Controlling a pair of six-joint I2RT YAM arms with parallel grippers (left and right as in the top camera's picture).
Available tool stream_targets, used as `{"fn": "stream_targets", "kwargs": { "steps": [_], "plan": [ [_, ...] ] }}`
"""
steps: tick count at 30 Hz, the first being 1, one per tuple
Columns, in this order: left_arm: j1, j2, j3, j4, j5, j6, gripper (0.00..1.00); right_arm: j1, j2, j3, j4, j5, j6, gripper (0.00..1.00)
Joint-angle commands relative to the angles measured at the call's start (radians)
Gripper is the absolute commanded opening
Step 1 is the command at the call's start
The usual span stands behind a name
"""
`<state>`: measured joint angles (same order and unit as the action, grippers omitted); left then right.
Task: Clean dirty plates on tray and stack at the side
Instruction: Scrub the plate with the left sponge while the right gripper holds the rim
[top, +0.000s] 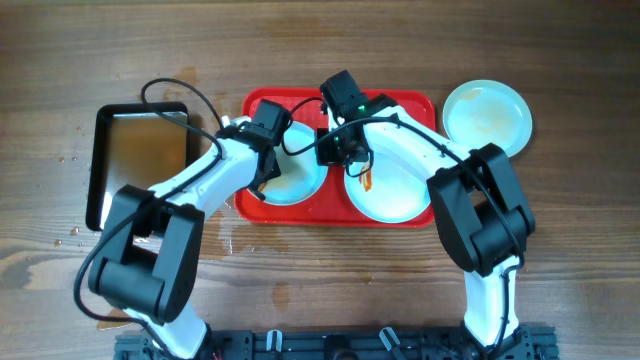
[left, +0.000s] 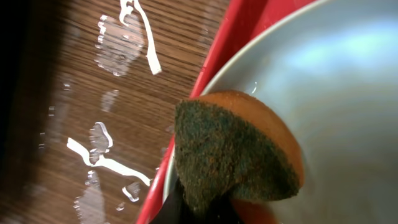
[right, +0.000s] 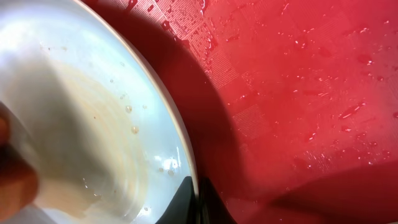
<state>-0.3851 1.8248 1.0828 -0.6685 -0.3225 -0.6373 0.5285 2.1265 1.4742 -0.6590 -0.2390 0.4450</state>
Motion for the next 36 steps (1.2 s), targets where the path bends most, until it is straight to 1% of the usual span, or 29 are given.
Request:
{"fn": "stream_targets", "kwargs": {
  "steps": [1,3,5,7,12,15,18,20,23,25,30,34,36],
  "plan": [
    [0.022,-0.096,-0.012,0.003,-0.014,0.013,0.04,-0.009,0.026,-0.011,-0.006,0.053,0.0,0.04],
    [0.023,-0.105,-0.012,0.041,0.068,0.012,0.04,-0.009,0.026,-0.011,-0.005,0.053,0.001,0.04],
    [0.022,-0.092,-0.023,0.101,0.205,0.012,0.04,-0.009,0.026,-0.011,-0.003,0.053,0.002,0.04],
    [0.022,-0.07,-0.033,0.142,0.276,-0.004,0.04,-0.009,0.026,-0.011,-0.003,0.06,0.003,0.04],
    [0.023,0.013,-0.037,0.195,0.364,-0.034,0.04,-0.009,0.026,-0.011,-0.004,0.06,0.003,0.04],
    [0.023,0.048,-0.037,0.189,0.363,-0.032,0.04,-0.009,0.026,-0.011,-0.003,0.06,0.003,0.04],
    [0.023,0.066,-0.037,0.166,0.319,-0.02,0.04,-0.009,0.026,-0.011,-0.004,0.06,0.003,0.04],
    [0.022,0.066,-0.037,0.121,0.241,-0.019,0.04,-0.009,0.026,-0.011,-0.004,0.06,0.002,0.04],
    [0.023,0.056,-0.037,0.062,0.135,0.032,0.04,-0.009,0.026,-0.011,-0.003,0.064,0.003,0.04],
    [0.022,0.037,-0.036,0.006,0.025,0.055,0.04,-0.009,0.026,-0.011,-0.001,0.063,0.003,0.04],
    [0.022,-0.018,-0.035,-0.069,-0.145,0.058,0.04,-0.009,0.026,-0.011,0.0,0.063,0.003,0.04],
    [0.022,-0.074,-0.035,-0.069,-0.151,0.061,0.04,-0.009,0.026,-0.011,0.0,0.063,0.003,0.05],
    [0.023,-0.106,-0.035,-0.061,-0.131,0.06,0.04,-0.009,0.026,-0.011,0.0,0.064,0.003,0.04]
  ]
}}
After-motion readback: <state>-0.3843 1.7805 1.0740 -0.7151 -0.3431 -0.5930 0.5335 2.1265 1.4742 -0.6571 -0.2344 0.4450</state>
